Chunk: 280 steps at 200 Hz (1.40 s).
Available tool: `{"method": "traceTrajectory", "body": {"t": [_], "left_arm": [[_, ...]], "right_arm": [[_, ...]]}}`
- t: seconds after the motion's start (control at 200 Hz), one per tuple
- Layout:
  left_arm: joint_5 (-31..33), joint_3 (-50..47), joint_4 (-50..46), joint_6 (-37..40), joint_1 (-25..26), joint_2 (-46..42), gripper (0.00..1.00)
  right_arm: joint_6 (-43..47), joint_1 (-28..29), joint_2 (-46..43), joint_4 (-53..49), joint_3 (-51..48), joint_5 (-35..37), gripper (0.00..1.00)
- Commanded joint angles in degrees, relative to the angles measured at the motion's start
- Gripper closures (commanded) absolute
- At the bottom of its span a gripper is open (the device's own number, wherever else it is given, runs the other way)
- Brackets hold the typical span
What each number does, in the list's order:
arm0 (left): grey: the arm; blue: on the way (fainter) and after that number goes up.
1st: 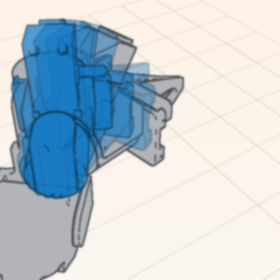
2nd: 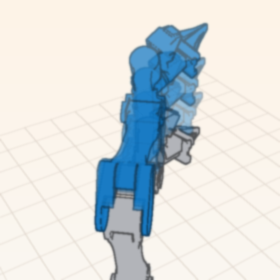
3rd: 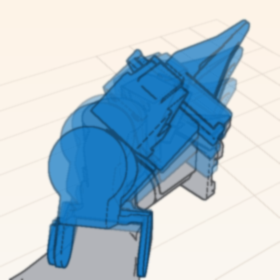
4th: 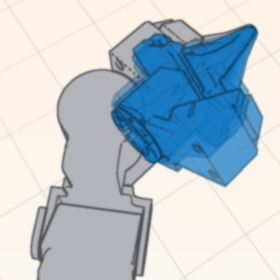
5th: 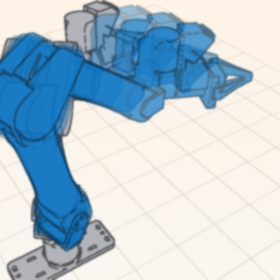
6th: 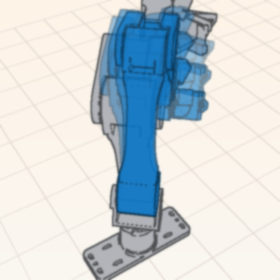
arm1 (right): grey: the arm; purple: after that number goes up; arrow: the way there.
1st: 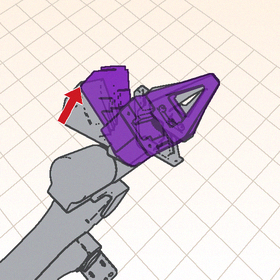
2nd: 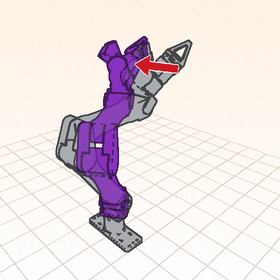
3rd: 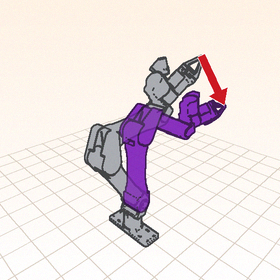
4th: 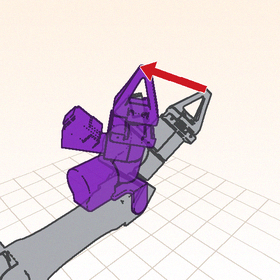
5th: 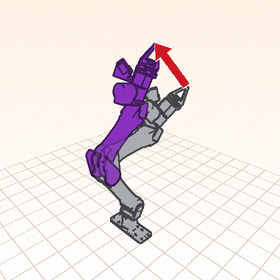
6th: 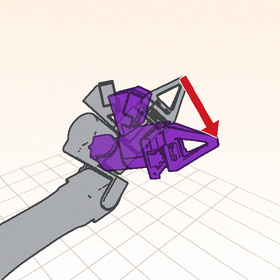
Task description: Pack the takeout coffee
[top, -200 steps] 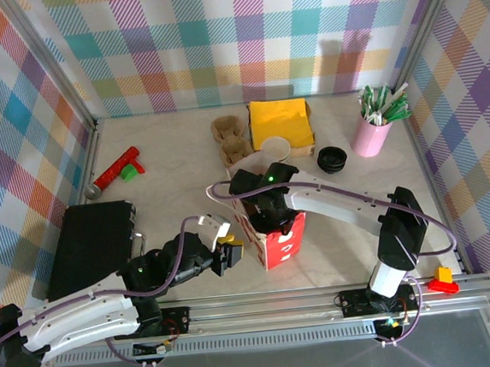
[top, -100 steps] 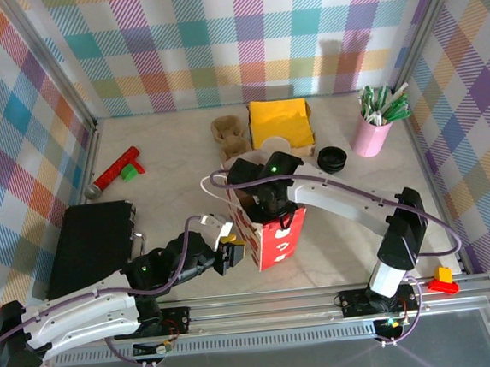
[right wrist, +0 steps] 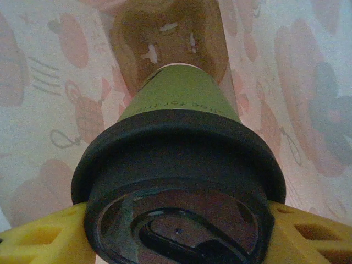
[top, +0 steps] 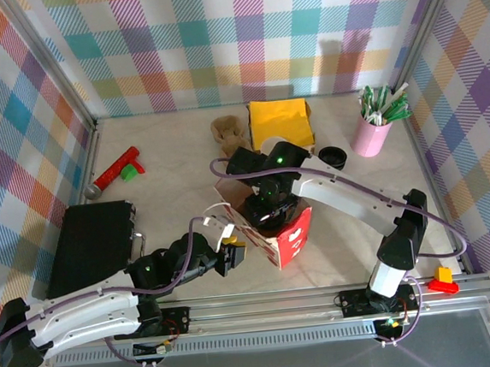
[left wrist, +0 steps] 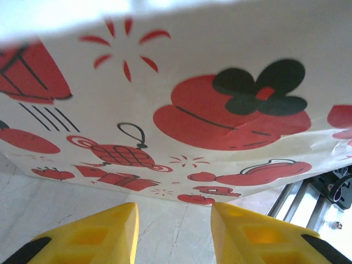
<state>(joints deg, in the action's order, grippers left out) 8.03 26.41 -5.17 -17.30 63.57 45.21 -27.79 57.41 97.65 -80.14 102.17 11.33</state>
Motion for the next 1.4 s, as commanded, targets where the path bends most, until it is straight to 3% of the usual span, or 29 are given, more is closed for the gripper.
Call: {"method": "traceTrajectory", "body": {"t": [0.0,0.945,1.395], "left_arm": [[-0.01,-2.14,3.55,-1.23,-0.73,0.59,0.61],[-0.31,0.59,4.03,-0.97,-2.67,4.00,0.61],[-0.52,-0.02,4.39,-1.51,-2.75,4.62,0.61]], "right_arm": [[0.38,-0.14,0.90,-2.24,3.01,0.71,0.52],[5.73,-3.54,0.19,-15.27,27.12,4.34,0.52],[7.75,-13.58,-5.74,-21.23,36.77,2.32,0.53]]}}
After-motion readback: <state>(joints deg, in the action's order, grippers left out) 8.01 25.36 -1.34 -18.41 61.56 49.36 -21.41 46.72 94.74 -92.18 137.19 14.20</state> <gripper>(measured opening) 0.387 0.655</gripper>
